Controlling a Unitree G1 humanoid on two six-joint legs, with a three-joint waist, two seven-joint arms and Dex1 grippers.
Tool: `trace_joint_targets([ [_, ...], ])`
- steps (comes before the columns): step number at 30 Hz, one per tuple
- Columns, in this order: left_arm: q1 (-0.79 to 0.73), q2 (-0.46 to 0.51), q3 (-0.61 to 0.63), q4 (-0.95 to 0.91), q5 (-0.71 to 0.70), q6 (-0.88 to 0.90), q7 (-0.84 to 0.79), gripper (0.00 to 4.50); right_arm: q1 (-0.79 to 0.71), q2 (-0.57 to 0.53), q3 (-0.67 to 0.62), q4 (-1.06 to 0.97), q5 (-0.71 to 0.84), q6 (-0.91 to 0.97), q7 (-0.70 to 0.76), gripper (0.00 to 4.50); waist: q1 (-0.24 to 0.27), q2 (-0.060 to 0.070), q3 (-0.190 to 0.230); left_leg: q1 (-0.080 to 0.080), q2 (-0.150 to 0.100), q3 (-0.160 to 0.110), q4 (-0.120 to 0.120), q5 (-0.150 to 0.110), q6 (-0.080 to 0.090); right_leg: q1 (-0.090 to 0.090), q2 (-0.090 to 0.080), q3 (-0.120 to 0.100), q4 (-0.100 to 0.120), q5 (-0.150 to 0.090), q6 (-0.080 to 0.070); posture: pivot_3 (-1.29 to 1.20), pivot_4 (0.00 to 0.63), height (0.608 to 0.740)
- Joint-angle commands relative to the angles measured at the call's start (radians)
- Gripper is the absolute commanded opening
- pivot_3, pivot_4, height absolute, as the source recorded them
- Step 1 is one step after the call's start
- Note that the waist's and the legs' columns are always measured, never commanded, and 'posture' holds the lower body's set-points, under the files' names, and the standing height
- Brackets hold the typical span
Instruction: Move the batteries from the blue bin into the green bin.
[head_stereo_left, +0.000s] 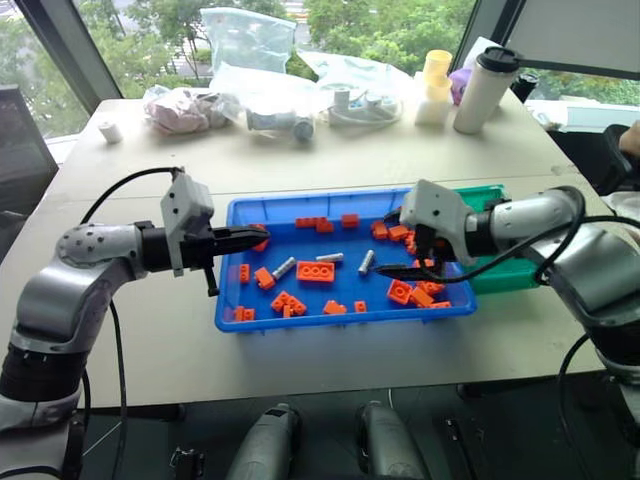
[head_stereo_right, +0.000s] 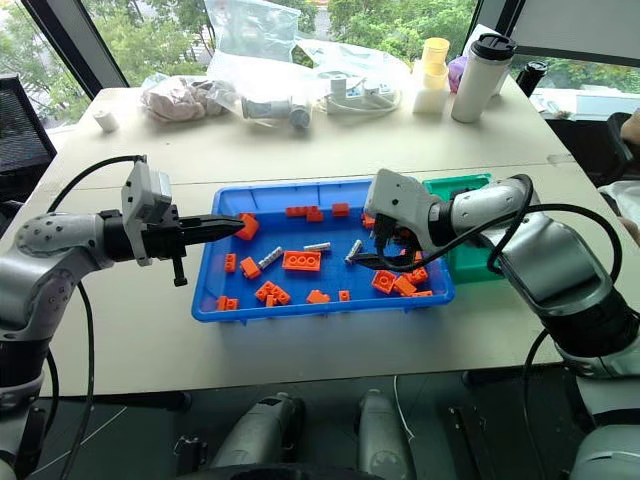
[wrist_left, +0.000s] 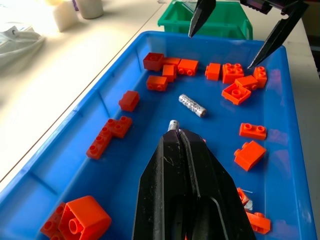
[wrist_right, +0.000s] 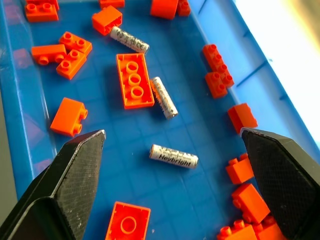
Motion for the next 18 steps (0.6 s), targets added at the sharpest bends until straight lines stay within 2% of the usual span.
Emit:
trace_joint_targets([
  [1,-0.007,0.006,0.037,-0.015,-0.011,-0.009,0.006,0.00,-0.077,0.057,0.049,0.064,-0.052,-0.064,0.032,4.47,-0.001,0.000,0.000,0.000,0.000,0.000,0.000,0.000,0.000,0.000,0.000,0.000,0.000,0.000,0.000,0.00,0.150,0.740],
  [5,-0.018,0.014,0.045,0.000,-0.004,-0.012,0.008,0.00,-0.198,0.240,0.175,0.267,-0.120,-0.168,0.092,4.47,-0.019,0.000,0.000,0.000,0.000,0.000,0.000,0.000,0.000,0.000,0.000,0.000,0.000,0.000,0.000,0.00,0.150,0.740],
  [8,-0.012,0.016,0.054,-0.020,-0.009,0.000,0.016,0.00,-0.256,0.354,0.235,0.429,-0.181,-0.258,0.121,4.47,-0.023,0.000,0.000,0.000,0.001,-0.001,-0.002,0.004,-0.007,-0.001,0.001,0.000,0.001,0.000,0.000,0.00,0.150,0.740],
  [18,0.045,0.029,0.096,-0.112,-0.036,0.047,0.074,0.00,-0.381,0.617,0.304,0.940,-0.364,-0.557,0.139,4.47,-0.026,0.000,0.000,0.000,0.000,-0.002,-0.002,0.004,-0.008,-0.002,0.001,0.000,0.001,0.000,0.000,0.00,0.150,0.740],
])
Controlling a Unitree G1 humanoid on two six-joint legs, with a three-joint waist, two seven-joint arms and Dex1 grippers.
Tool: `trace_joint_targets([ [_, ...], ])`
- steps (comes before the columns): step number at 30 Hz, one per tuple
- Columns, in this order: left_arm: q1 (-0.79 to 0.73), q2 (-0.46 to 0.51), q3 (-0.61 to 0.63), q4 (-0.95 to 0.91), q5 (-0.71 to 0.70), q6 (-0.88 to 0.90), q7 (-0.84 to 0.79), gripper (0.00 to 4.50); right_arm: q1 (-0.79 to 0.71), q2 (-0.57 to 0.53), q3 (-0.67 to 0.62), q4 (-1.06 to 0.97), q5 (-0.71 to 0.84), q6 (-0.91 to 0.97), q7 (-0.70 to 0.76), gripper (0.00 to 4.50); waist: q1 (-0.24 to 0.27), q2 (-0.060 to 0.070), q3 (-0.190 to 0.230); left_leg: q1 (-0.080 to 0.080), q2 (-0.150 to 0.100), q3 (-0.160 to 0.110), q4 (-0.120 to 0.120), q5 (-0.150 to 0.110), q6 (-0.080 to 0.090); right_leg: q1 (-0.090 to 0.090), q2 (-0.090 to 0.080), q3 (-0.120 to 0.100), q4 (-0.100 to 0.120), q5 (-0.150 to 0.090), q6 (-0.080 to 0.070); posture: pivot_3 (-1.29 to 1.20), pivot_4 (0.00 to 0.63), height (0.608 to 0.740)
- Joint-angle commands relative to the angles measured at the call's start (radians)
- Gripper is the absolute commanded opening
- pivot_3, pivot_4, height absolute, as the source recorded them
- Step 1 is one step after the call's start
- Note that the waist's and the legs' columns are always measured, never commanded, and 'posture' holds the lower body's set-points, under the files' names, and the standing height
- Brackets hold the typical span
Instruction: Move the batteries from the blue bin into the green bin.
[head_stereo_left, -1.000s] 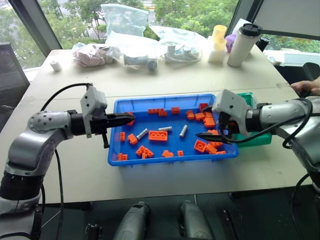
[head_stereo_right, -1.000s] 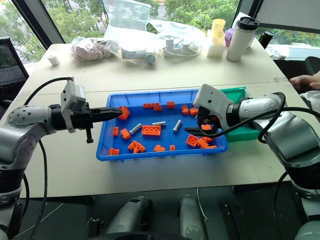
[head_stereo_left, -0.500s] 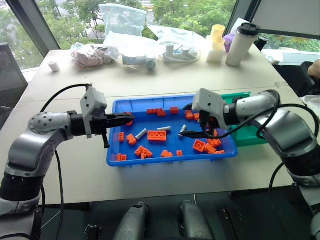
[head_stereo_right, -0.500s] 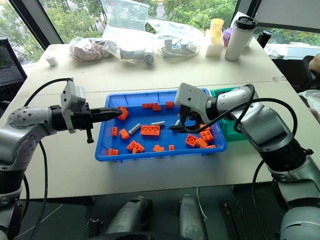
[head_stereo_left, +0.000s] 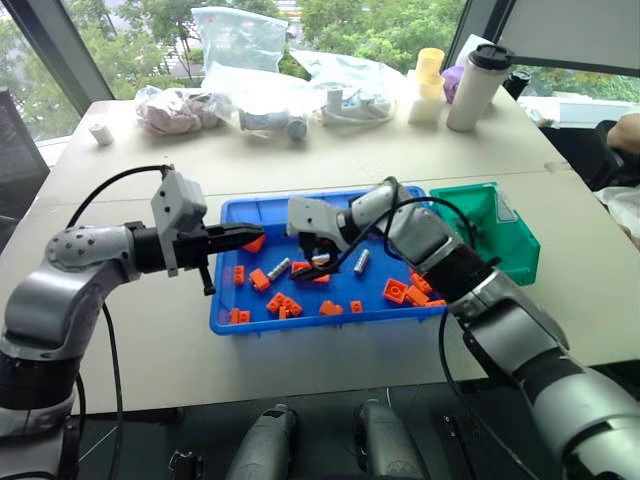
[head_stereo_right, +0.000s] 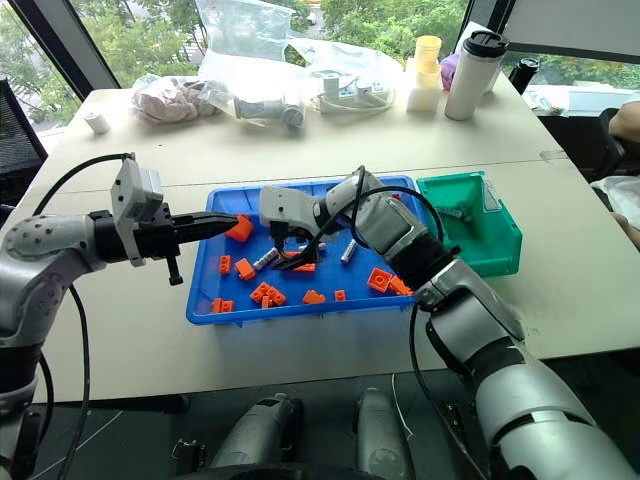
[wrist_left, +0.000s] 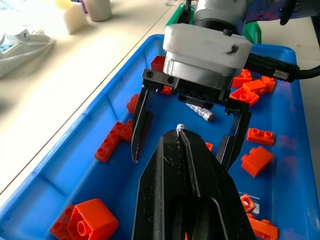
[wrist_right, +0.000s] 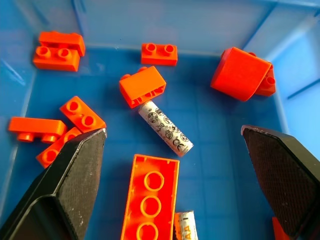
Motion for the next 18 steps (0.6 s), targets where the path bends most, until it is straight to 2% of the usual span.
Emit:
trace_joint_targets([
  [1,0.005,0.014,0.038,-0.049,-0.018,0.010,0.020,0.00,-0.048,0.053,-0.011,0.117,-0.046,-0.094,0.006,4.47,0.000,0.000,0.000,0.000,0.000,0.000,0.000,0.000,0.000,0.000,0.000,0.000,0.000,0.000,0.000,0.00,0.150,0.740],
  [5,0.011,0.012,0.042,-0.069,-0.023,0.023,0.037,0.00,-0.085,0.140,-0.025,0.291,-0.083,-0.156,0.002,4.47,-0.005,0.000,0.000,0.000,0.000,0.000,-0.001,0.000,-0.001,0.000,0.000,0.000,0.001,0.000,0.000,0.00,0.150,0.740],
  [9,0.013,0.015,0.043,-0.079,-0.028,0.030,0.050,0.00,-0.098,0.179,-0.027,0.394,-0.124,-0.215,0.008,4.47,-0.010,0.000,0.000,0.000,0.000,-0.001,-0.001,0.000,-0.001,0.000,0.001,0.000,0.001,0.000,0.000,0.00,0.150,0.740],
  [12,0.018,0.017,0.041,-0.084,-0.028,0.029,0.057,0.00,-0.101,0.192,-0.037,0.427,-0.140,-0.236,0.012,3.58,-0.017,0.000,0.000,0.000,0.000,-0.002,-0.001,0.001,-0.001,0.000,0.001,0.000,0.001,0.000,0.000,0.00,0.150,0.740],
  [18,0.005,0.004,0.017,-0.077,-0.020,0.019,0.065,0.00,-0.103,0.195,-0.074,0.434,-0.158,-0.232,0.023,0.46,-0.024,0.000,0.000,0.001,0.000,-0.003,-0.002,0.001,-0.002,-0.001,0.001,0.000,0.001,0.000,0.000,0.00,0.150,0.740],
])
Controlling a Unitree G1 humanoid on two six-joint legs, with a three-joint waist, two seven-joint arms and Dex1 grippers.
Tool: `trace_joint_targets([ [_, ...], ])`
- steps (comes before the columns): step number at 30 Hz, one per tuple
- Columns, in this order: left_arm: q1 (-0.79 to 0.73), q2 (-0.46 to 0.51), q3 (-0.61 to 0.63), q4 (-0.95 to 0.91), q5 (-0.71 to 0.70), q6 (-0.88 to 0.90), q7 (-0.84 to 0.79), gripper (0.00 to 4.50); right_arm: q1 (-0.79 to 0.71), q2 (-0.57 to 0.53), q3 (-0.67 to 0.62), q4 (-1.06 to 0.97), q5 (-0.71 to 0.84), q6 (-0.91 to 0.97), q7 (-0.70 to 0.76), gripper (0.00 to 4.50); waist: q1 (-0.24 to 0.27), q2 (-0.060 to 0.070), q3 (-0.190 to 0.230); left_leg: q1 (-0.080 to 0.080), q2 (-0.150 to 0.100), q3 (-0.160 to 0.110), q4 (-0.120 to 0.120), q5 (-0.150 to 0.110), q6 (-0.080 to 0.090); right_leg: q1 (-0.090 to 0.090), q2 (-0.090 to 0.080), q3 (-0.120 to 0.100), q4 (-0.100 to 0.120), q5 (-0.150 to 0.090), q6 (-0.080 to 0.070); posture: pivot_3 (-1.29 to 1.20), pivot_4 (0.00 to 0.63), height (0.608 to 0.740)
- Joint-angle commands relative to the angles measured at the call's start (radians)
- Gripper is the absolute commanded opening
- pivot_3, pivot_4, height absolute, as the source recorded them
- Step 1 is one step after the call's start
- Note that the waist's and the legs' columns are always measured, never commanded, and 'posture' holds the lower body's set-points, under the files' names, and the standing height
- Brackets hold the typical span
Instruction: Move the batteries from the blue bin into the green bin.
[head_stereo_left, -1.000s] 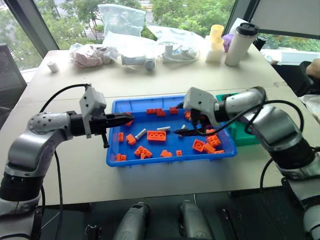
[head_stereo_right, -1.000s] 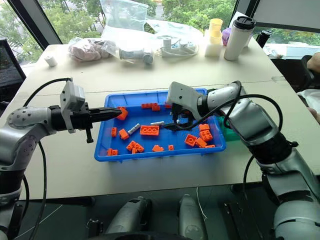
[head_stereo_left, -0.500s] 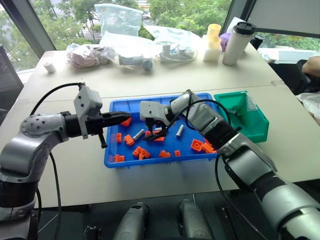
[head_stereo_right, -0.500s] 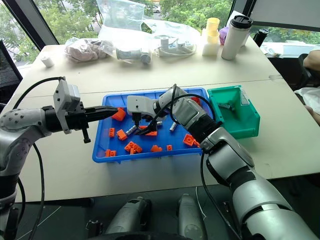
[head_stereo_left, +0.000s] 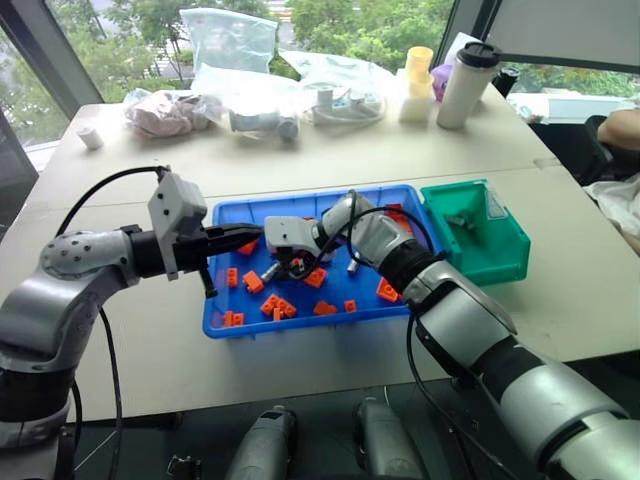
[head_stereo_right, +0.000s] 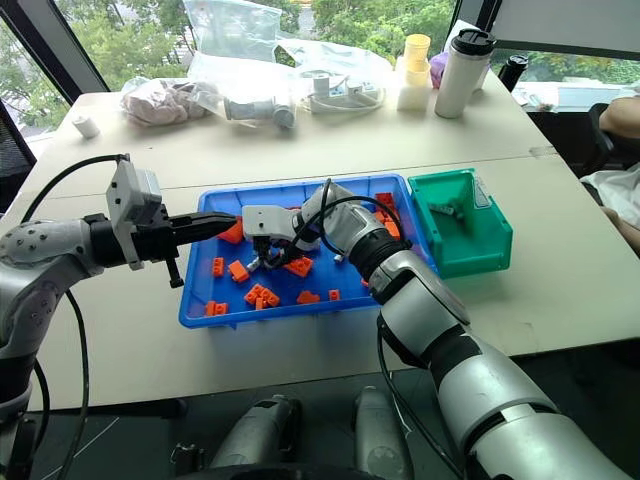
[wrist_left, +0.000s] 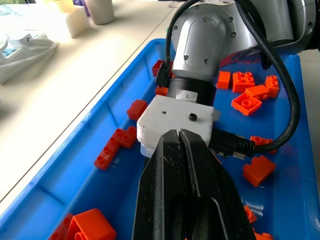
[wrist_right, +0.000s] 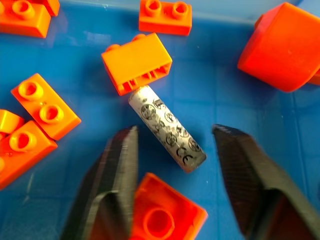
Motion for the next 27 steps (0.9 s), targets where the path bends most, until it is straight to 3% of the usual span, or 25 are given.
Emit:
trace_joint_targets([
  [1,-0.019,-0.001,0.004,-0.018,0.002,-0.013,0.005,0.00,-0.018,0.006,-0.035,-0.010,-0.013,0.011,0.002,0.04,0.000,0.000,0.000,0.000,0.000,0.000,0.000,0.000,0.000,0.000,0.000,0.000,0.000,0.000,0.000,0.00,0.150,0.740],
  [4,-0.038,-0.011,-0.013,-0.002,0.006,-0.022,0.001,0.00,-0.010,-0.015,-0.077,-0.086,-0.001,0.047,-0.013,0.04,0.002,0.000,0.000,0.000,0.000,0.000,0.000,0.000,0.000,0.000,0.000,0.000,0.000,0.000,0.000,0.00,0.150,0.740],
  [10,-0.070,-0.037,-0.048,0.031,0.022,-0.043,-0.013,0.00,0.103,-0.194,-0.186,-0.521,0.034,0.248,-0.007,0.04,0.008,0.000,0.000,-0.001,-0.001,-0.001,0.001,0.000,0.000,0.000,-0.001,0.000,0.000,0.000,0.000,0.00,0.150,0.740],
  [15,-0.100,-0.074,-0.090,0.075,0.043,-0.075,-0.033,0.00,0.347,-0.564,-0.441,-0.953,0.020,0.527,-0.061,0.04,0.044,0.000,0.000,-0.002,-0.002,-0.001,0.002,0.000,0.001,0.000,-0.002,-0.001,-0.001,0.000,0.000,0.00,0.150,0.740],
  [20,-0.127,-0.103,-0.124,0.119,0.060,-0.100,-0.060,0.00,0.511,-0.752,-0.562,-1.121,0.048,0.668,-0.091,0.04,0.030,0.000,0.000,0.000,-0.001,0.004,0.002,-0.002,0.004,0.001,-0.002,0.001,-0.001,0.000,0.000,0.00,0.150,0.740],
  [27,-0.187,-0.136,-0.162,0.195,0.092,-0.143,-0.101,0.00,0.618,-0.863,-0.627,-1.185,0.093,0.759,-0.119,0.04,0.034,0.001,0.000,0.000,0.000,0.005,0.002,-0.004,0.007,0.001,-0.001,0.002,-0.001,0.000,0.000,0.00,0.150,0.740],
])
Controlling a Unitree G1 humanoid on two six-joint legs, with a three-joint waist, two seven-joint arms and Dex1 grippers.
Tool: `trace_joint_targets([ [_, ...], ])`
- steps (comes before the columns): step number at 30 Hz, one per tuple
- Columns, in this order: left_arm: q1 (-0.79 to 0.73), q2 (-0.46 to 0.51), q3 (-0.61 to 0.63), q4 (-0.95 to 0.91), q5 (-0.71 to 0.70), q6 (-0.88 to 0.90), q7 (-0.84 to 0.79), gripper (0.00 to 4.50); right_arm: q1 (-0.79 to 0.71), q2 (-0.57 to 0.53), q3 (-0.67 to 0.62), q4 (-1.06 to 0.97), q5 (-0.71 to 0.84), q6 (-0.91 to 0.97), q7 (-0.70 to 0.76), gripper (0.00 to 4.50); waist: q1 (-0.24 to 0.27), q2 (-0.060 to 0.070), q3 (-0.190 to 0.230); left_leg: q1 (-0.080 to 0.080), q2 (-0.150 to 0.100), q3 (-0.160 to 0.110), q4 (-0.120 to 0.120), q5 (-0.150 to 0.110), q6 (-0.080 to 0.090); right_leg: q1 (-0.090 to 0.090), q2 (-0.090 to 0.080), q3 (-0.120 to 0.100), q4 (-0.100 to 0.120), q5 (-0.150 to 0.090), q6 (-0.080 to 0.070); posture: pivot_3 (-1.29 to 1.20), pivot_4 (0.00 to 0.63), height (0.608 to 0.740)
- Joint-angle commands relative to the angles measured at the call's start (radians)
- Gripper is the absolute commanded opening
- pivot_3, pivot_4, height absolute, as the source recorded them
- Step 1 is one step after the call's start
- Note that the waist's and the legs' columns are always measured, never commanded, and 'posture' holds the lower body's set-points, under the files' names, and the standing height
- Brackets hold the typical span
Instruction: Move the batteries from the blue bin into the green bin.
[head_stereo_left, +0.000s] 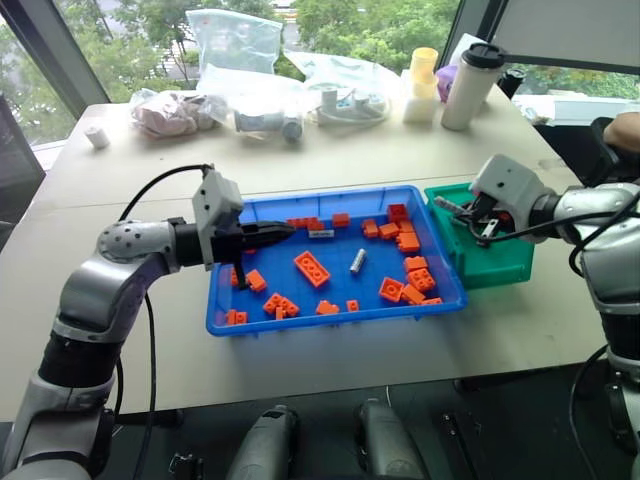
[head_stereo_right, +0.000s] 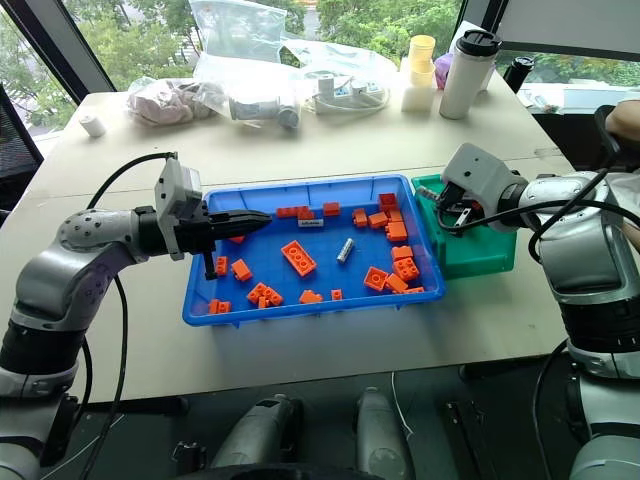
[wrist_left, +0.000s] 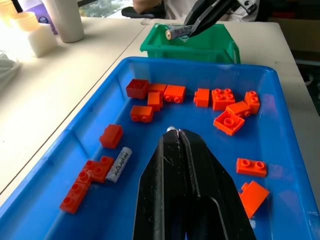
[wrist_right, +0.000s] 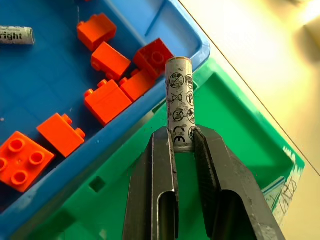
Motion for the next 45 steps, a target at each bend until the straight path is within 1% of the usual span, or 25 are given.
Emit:
trace_joint_targets([
  [1,-0.031,-0.002,0.006,0.018,0.015,-0.034,-0.019,0.00,0.032,-0.050,-0.060,-0.049,0.029,0.025,-0.022,0.04,0.004,0.000,0.000,0.000,0.000,0.000,0.000,0.000,0.000,0.000,0.000,0.000,0.000,0.000,0.000,0.00,0.150,0.740],
  [3,-0.033,-0.005,0.005,0.026,0.020,-0.041,-0.027,0.00,0.052,-0.068,-0.065,-0.046,0.033,0.024,-0.040,0.04,0.007,0.000,0.000,0.000,-0.001,0.000,0.001,0.000,0.000,0.001,-0.001,0.000,0.000,0.000,0.000,0.00,0.150,0.740],
  [5,-0.032,-0.005,0.007,0.028,0.022,-0.044,-0.031,0.00,0.060,-0.077,-0.070,-0.043,0.045,0.033,-0.055,1.01,0.005,0.000,0.000,0.000,-0.001,0.000,0.001,0.000,0.000,0.001,-0.001,0.000,-0.001,0.000,0.000,0.00,0.150,0.740],
  [6,-0.031,-0.005,0.009,0.029,0.023,-0.045,-0.033,0.00,0.064,-0.083,-0.071,-0.038,0.048,0.030,-0.061,1.37,0.005,0.000,0.000,0.000,-0.001,0.000,0.001,0.000,0.000,0.001,-0.001,0.000,-0.001,0.000,0.000,0.00,0.150,0.740],
  [8,-0.030,-0.006,0.011,0.029,0.026,-0.047,-0.036,0.00,0.068,-0.091,-0.071,-0.030,0.057,0.025,-0.072,2.33,0.004,0.000,0.000,0.000,-0.001,0.000,0.001,0.000,0.000,0.001,-0.001,0.000,0.000,0.000,0.000,0.00,0.150,0.740],
  [9,-0.029,-0.007,0.012,0.029,0.028,-0.048,-0.036,0.00,0.067,-0.095,-0.069,-0.024,0.060,0.022,-0.078,2.95,0.004,0.000,0.000,0.000,-0.001,0.000,0.001,0.000,0.000,0.001,-0.001,0.000,0.000,0.000,0.000,0.00,0.150,0.740],
  [10,-0.028,-0.007,0.012,0.029,0.031,-0.048,-0.037,0.00,0.064,-0.098,-0.067,-0.018,0.064,0.017,-0.083,3.37,0.004,0.000,0.000,0.000,-0.001,0.000,0.001,0.000,0.000,0.001,-0.001,0.000,0.000,0.000,0.000,0.00,0.150,0.740],
  [12,-0.024,-0.006,0.014,0.027,0.035,-0.049,-0.035,0.00,0.043,-0.093,-0.061,-0.015,0.077,0.016,-0.090,4.40,0.004,0.000,0.000,0.000,-0.001,0.000,0.001,0.000,0.000,0.001,-0.001,0.000,0.000,0.000,0.000,0.00,0.150,0.740],
  [13,-0.019,-0.004,0.017,0.023,0.034,-0.048,-0.035,0.00,0.024,-0.086,-0.056,-0.023,0.085,0.016,-0.093,4.46,0.003,0.000,0.000,0.000,-0.001,0.000,0.001,0.000,0.000,0.001,-0.001,0.000,0.000,0.000,0.000,0.00,0.150,0.740],
  [16,-0.010,-0.001,0.023,0.013,0.032,-0.044,-0.032,0.00,-0.074,-0.017,-0.031,-0.051,0.147,0.045,-0.093,4.46,-0.003,0.000,0.000,0.000,0.000,0.000,0.001,0.000,0.000,0.001,-0.001,0.000,0.000,0.000,0.000,0.00,0.150,0.740],
  [18,-0.007,0.000,0.025,0.012,0.032,-0.043,-0.030,0.00,-0.144,0.060,0.017,-0.063,0.194,0.062,-0.081,4.46,-0.006,0.000,0.000,0.001,0.000,0.000,0.000,0.000,0.000,0.001,0.000,0.000,0.000,0.000,0.000,0.00,0.150,0.740],
  [19,-0.008,0.001,0.028,0.013,0.033,-0.043,-0.029,0.00,-0.186,0.115,0.065,-0.054,0.208,0.069,-0.075,4.46,-0.007,0.000,0.000,0.001,0.001,0.000,0.000,0.000,0.000,0.001,0.000,0.000,0.000,0.000,0.000,0.00,0.150,0.740],
  [21,-0.011,0.005,0.033,0.014,0.034,-0.042,-0.026,0.00,-0.253,0.220,0.145,-0.005,0.224,0.072,-0.075,4.46,-0.004,0.000,0.000,0.000,0.001,-0.001,0.000,0.000,0.000,0.001,0.001,0.000,0.000,0.000,0.000,0.00,0.150,0.740],
  [23,-0.010,0.011,0.040,0.013,0.034,-0.041,-0.023,0.00,-0.287,0.296,0.204,0.057,0.228,0.061,-0.074,4.46,-0.002,0.000,0.000,0.000,0.000,-0.001,0.001,0.003,-0.005,0.001,0.000,0.000,0.000,0.000,0.000,0.00,0.150,0.740],
  [25,-0.006,0.017,0.051,0.007,0.032,-0.036,-0.017,0.00,-0.303,0.353,0.265,0.129,0.224,0.030,-0.062,4.46,0.006,-0.001,0.000,0.000,0.000,-0.002,0.001,0.003,-0.005,0.001,0.000,-0.001,-0.001,0.000,0.000,0.00,0.150,0.740],
  [28,0.005,0.031,0.069,-0.001,0.029,-0.030,-0.008,0.00,-0.332,0.419,0.330,0.273,0.194,-0.044,-0.065,4.46,0.007,-0.001,0.000,-0.002,-0.002,-0.003,0.002,0.003,-0.005,0.001,-0.002,-0.002,-0.001,0.000,0.000,0.00,0.150,0.740],
  [32,0.018,0.044,0.085,-0.011,0.027,-0.025,0.001,0.00,-0.372,0.468,0.367,0.435,0.163,-0.137,-0.063,4.46,-0.002,-0.001,0.000,-0.001,-0.002,-0.003,0.001,0.003,-0.005,0.000,-0.002,-0.002,0.000,0.000,0.000,0.00,0.150,0.740],
  [34,0.031,0.051,0.095,-0.026,0.022,-0.019,0.006,0.00,-0.406,0.503,0.379,0.565,0.141,-0.198,-0.067,4.46,-0.004,-0.001,0.000,-0.002,-0.002,-0.003,0.001,0.003,-0.005,-0.001,-0.001,-0.002,0.000,0.000,0.000,0.00,0.150,0.740],
  [39,0.052,0.057,0.103,-0.052,0.020,-0.009,0.024,0.00,-0.474,0.572,0.381,0.796,0.105,-0.316,-0.055,4.46,-0.009,-0.001,0.000,-0.001,-0.001,-0.003,0.000,0.003,-0.006,-0.001,0.000,-0.002,0.000,0.000,0.000,0.00,0.150,0.740],
  [45,0.073,0.065,0.117,-0.076,0.012,0.001,0.033,0.00,-0.517,0.629,0.372,0.943,0.071,-0.384,-0.060,4.46,-0.010,-0.001,0.000,-0.001,-0.001,-0.003,0.000,0.003,-0.006,-0.001,0.000,-0.001,0.000,0.000,0.000,0.00,0.150,0.740],
])
